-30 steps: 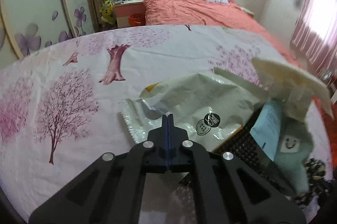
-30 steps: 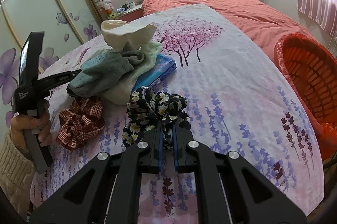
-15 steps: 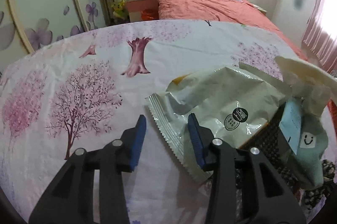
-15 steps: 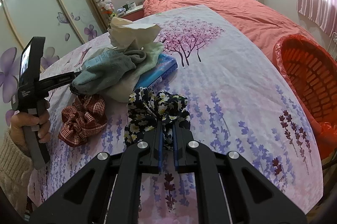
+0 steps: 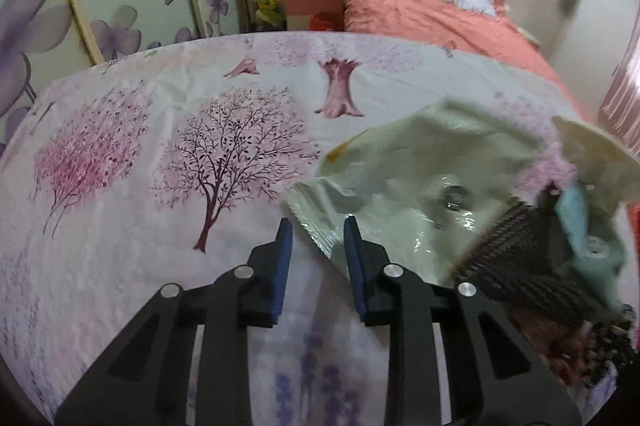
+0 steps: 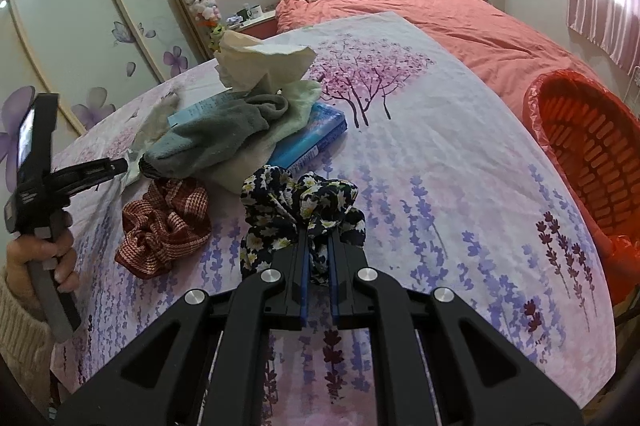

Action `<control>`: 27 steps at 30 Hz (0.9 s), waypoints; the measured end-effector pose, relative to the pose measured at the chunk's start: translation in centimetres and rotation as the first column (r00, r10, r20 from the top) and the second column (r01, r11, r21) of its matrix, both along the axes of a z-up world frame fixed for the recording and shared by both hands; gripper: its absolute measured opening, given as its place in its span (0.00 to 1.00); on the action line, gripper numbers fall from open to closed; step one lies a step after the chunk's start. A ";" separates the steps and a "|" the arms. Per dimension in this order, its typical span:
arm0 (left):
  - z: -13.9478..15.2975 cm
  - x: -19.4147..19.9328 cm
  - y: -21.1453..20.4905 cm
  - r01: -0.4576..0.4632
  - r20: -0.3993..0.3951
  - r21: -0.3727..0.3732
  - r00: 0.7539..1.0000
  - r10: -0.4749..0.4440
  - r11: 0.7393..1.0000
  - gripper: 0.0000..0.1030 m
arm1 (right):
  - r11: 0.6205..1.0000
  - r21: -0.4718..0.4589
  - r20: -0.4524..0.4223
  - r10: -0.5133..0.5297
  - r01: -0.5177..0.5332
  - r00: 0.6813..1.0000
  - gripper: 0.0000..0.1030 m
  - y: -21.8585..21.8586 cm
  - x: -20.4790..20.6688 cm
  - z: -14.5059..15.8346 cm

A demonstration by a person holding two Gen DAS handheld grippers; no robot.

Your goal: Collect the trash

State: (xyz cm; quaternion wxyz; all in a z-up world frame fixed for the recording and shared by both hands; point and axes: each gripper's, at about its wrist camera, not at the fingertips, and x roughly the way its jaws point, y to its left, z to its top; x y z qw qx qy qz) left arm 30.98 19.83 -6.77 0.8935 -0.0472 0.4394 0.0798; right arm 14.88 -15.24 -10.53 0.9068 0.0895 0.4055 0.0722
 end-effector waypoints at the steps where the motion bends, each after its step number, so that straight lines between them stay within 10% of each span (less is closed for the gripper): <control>1: 0.5 -0.6 -0.2 0.010 0.019 -0.004 1.000 -0.010 1.000 0.35 | 1.000 -0.001 0.002 0.002 -0.002 1.000 0.07 0.0 -0.1 0.1; 11: 1.8 -0.9 -6.1 0.183 0.048 0.080 0.981 -0.188 0.980 0.46 | 1.000 0.017 0.000 -0.001 0.001 1.000 0.07 -0.6 -0.6 0.3; 27: -1.3 1.8 -7.4 0.211 -0.032 0.116 0.978 -0.208 0.971 0.58 | 1.000 0.024 -0.006 0.001 -0.001 1.000 0.07 -1.0 -0.5 0.3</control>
